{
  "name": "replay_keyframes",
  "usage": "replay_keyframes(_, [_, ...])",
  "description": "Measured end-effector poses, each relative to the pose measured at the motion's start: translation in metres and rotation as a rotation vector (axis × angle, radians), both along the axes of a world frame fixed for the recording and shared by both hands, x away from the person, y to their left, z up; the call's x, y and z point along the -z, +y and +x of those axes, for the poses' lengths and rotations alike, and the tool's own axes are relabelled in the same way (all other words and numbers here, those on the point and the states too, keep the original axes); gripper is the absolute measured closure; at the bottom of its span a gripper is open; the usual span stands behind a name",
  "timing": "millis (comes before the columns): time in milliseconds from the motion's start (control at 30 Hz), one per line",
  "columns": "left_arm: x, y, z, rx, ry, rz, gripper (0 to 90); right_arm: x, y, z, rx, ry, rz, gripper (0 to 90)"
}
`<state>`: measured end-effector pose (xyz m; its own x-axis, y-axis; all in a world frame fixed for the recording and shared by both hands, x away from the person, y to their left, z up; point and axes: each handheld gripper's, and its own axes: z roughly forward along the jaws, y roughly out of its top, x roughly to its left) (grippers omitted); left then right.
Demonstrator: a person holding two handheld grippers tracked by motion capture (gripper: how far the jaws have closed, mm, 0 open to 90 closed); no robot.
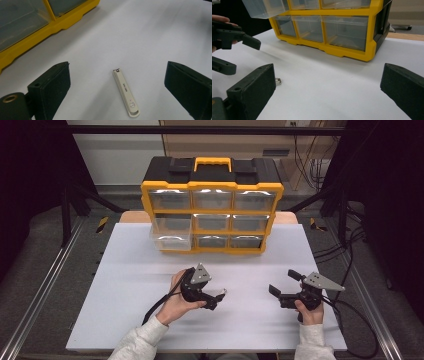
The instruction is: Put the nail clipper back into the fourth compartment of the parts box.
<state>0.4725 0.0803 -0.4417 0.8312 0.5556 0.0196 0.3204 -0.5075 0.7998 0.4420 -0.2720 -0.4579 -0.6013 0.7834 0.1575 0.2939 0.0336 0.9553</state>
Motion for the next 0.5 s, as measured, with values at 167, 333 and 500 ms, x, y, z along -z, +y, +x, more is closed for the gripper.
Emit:
replay_keyframes(167, [0.006,-0.004,0.001,-0.010,0.013,0.011,8.0,0.000,0.000,0.000,0.000,0.000,-0.001,0.3])
replay_keyframes(333, [0.011,-0.009,0.001,-0.017,0.028,0.014,9.6,0.000,0.000,0.000,0.001,0.000,-0.001,0.3])
replay_keyframes(500, [0.017,-0.013,0.001,-0.032,0.054,0.027,11.6,0.000,0.000,0.000,0.000,0.001,0.000,0.3])
